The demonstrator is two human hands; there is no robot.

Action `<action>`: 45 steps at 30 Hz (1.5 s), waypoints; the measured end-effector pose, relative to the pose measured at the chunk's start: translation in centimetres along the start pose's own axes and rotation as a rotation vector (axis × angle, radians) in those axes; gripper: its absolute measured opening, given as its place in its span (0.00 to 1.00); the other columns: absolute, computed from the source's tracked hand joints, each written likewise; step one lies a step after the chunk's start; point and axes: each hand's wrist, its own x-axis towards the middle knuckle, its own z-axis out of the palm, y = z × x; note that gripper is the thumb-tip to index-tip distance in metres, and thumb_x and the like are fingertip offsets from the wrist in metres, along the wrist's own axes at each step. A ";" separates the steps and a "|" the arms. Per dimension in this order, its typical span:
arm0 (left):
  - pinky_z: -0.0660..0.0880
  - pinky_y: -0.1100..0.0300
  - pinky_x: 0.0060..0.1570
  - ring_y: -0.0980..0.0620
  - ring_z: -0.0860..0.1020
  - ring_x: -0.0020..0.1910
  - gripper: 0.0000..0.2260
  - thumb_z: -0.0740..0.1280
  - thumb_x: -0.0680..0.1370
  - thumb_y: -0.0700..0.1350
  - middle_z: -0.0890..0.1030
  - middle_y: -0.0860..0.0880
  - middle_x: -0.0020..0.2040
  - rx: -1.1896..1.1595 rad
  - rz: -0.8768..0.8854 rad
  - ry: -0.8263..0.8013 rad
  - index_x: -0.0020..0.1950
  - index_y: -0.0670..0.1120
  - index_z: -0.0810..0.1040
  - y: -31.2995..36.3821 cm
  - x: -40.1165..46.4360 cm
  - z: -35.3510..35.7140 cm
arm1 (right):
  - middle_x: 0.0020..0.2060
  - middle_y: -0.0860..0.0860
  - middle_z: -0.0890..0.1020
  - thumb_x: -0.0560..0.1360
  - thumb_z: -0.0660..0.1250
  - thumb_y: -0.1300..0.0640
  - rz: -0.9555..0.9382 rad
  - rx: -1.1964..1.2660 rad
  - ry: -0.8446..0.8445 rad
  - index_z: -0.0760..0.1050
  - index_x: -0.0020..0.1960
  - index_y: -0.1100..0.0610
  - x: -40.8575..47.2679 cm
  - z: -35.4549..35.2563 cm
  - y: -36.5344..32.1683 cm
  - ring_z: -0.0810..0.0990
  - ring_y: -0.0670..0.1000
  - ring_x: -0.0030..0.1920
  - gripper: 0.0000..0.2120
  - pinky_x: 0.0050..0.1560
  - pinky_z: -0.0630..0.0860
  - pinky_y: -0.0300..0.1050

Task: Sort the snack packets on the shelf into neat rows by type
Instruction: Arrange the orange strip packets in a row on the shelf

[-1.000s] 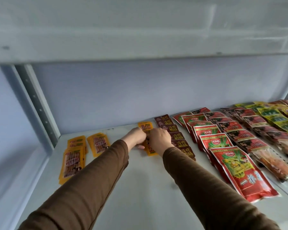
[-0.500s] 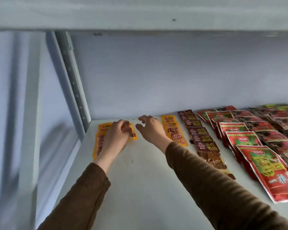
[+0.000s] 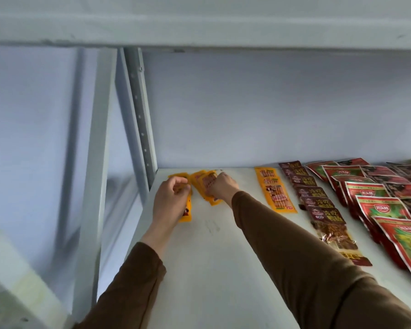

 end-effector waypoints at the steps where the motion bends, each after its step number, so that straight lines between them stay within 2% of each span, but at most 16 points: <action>1: 0.74 0.58 0.51 0.54 0.80 0.52 0.06 0.68 0.79 0.47 0.81 0.53 0.53 -0.018 0.002 -0.007 0.56 0.52 0.81 0.0 -0.1 0.2 | 0.63 0.58 0.79 0.73 0.70 0.49 0.007 0.008 0.002 0.71 0.67 0.62 -0.1 -0.1 0.2 0.77 0.58 0.64 0.27 0.59 0.74 0.46; 3: 0.74 0.58 0.52 0.53 0.80 0.53 0.07 0.68 0.80 0.47 0.82 0.52 0.53 -0.068 -0.011 -0.020 0.57 0.51 0.80 0.2 -0.4 0.5 | 0.59 0.58 0.80 0.75 0.69 0.51 0.007 0.089 0.008 0.74 0.63 0.61 -0.4 -0.3 0.6 0.80 0.59 0.60 0.21 0.57 0.76 0.48; 6: 0.74 0.58 0.50 0.50 0.81 0.50 0.13 0.70 0.79 0.48 0.82 0.50 0.52 -0.221 -0.108 -0.033 0.63 0.48 0.77 1.1 -0.3 1.0 | 0.47 0.57 0.82 0.77 0.67 0.62 -0.054 0.609 0.007 0.75 0.54 0.57 -1.5 -1.2 0.4 0.82 0.54 0.44 0.06 0.44 0.80 0.47; 8: 0.80 0.56 0.53 0.47 0.84 0.52 0.15 0.70 0.81 0.49 0.84 0.47 0.53 -0.489 -0.225 -0.120 0.65 0.47 0.75 1.9 -0.1 1.4 | 0.42 0.54 0.82 0.80 0.63 0.64 -0.185 0.841 -0.101 0.76 0.53 0.55 -2.8 -1.9 -0.5 0.80 0.49 0.37 0.06 0.34 0.77 0.40; 10: 0.83 0.52 0.52 0.45 0.85 0.53 0.10 0.66 0.83 0.44 0.86 0.43 0.54 -0.789 -0.291 -0.194 0.63 0.44 0.78 2.7 -0.2 1.6 | 0.40 0.52 0.82 0.81 0.61 0.64 -0.309 0.892 -0.254 0.79 0.52 0.53 -3.9 -2.1 -1.6 0.80 0.47 0.36 0.11 0.34 0.77 0.38; 12: 0.81 0.46 0.56 0.44 0.85 0.49 0.07 0.63 0.84 0.40 0.86 0.42 0.49 -0.911 -0.302 -0.112 0.56 0.42 0.81 2.7 -0.3 1.6 | 0.43 0.48 0.82 0.81 0.61 0.61 -0.370 0.777 -0.220 0.81 0.56 0.50 -3.9 -2.3 -2.2 0.79 0.44 0.38 0.12 0.37 0.76 0.36; 16: 0.80 0.46 0.56 0.49 0.86 0.44 0.07 0.66 0.83 0.44 0.87 0.48 0.43 -0.857 -0.305 0.060 0.48 0.48 0.82 1.6 -0.4 0.7 | 0.58 0.52 0.80 0.80 0.62 0.57 -0.243 0.353 0.161 0.76 0.68 0.55 -0.8 -3.2 -1.0 0.80 0.54 0.53 0.17 0.53 0.76 0.45; 18: 0.80 0.45 0.56 0.46 0.85 0.48 0.06 0.67 0.83 0.46 0.87 0.47 0.47 -0.832 -0.290 0.116 0.51 0.47 0.83 1.3 -0.4 0.3 | 0.65 0.58 0.75 0.80 0.63 0.51 -0.168 0.068 0.120 0.71 0.70 0.58 0.5 -2.5 -0.5 0.75 0.59 0.64 0.21 0.63 0.73 0.50; 22: 0.81 0.47 0.52 0.47 0.85 0.45 0.08 0.66 0.83 0.45 0.87 0.46 0.47 -0.768 -0.224 0.157 0.55 0.43 0.83 1.2 -0.7 0.3 | 0.67 0.63 0.72 0.76 0.63 0.36 -0.114 -0.202 0.028 0.64 0.72 0.65 1.4 0.6 -1.4 0.70 0.63 0.68 0.38 0.67 0.66 0.52; 25: 0.81 0.54 0.42 0.55 0.85 0.37 0.06 0.66 0.83 0.46 0.87 0.52 0.40 -0.763 -0.242 0.166 0.48 0.49 0.82 0.7 -0.7 0.2 | 0.61 0.59 0.79 0.74 0.69 0.41 -0.102 -0.223 -0.042 0.71 0.67 0.64 1.9 0.5 -1.8 0.78 0.58 0.61 0.32 0.59 0.74 0.48; 28: 0.81 0.54 0.41 0.55 0.85 0.36 0.07 0.66 0.83 0.44 0.86 0.53 0.38 -0.763 -0.257 0.180 0.46 0.52 0.79 0.5 -0.6 0.0 | 0.55 0.55 0.84 0.71 0.75 0.48 -0.090 -0.195 -0.190 0.79 0.58 0.61 1.7 -0.6 -1.7 0.83 0.55 0.55 0.22 0.53 0.78 0.46; 31: 0.81 0.54 0.40 0.50 0.85 0.42 0.09 0.65 0.82 0.41 0.87 0.52 0.41 -0.717 -0.233 0.151 0.46 0.53 0.79 0.8 -0.8 0.1 | 0.53 0.57 0.81 0.73 0.74 0.54 -0.047 0.019 -0.152 0.76 0.60 0.62 0.6 -0.9 -0.6 0.82 0.57 0.54 0.20 0.54 0.78 0.47; 34: 0.82 0.48 0.45 0.43 0.86 0.49 0.06 0.66 0.82 0.41 0.87 0.44 0.52 -0.698 -0.262 0.075 0.55 0.49 0.81 0.8 -0.9 0.3 | 0.45 0.58 0.81 0.79 0.66 0.63 -0.055 0.692 -0.157 0.77 0.56 0.60 -1.8 -1.3 0.8 0.80 0.52 0.38 0.06 0.40 0.78 0.42; 37: 0.80 0.48 0.50 0.43 0.85 0.52 0.07 0.66 0.82 0.43 0.86 0.43 0.56 -0.741 -0.335 0.039 0.58 0.50 0.80 1.0 -0.9 0.8 | 0.45 0.57 0.82 0.80 0.65 0.64 -0.205 1.101 -0.247 0.77 0.56 0.60 -5.2 -2.8 2.2 0.82 0.52 0.40 0.05 0.40 0.80 0.44; 42: 0.81 0.56 0.41 0.49 0.85 0.49 0.19 0.62 0.83 0.59 0.86 0.44 0.56 -0.937 -0.348 -0.181 0.62 0.49 0.83 3.3 -2.3 2.8 | 0.52 0.63 0.82 0.77 0.67 0.70 -0.360 1.008 -0.233 0.72 0.65 0.64 -9.4 -4.1 4.1 0.82 0.57 0.50 0.17 0.55 0.79 0.55; 45: 0.81 0.54 0.44 0.50 0.86 0.49 0.13 0.67 0.82 0.50 0.86 0.45 0.56 -0.836 -0.301 -0.298 0.65 0.49 0.80 4.2 -3.7 4.8 | 0.56 0.61 0.81 0.76 0.66 0.72 -0.355 0.875 -0.107 0.69 0.71 0.56 -10.8 -4.8 5.7 0.83 0.56 0.53 0.27 0.54 0.82 0.54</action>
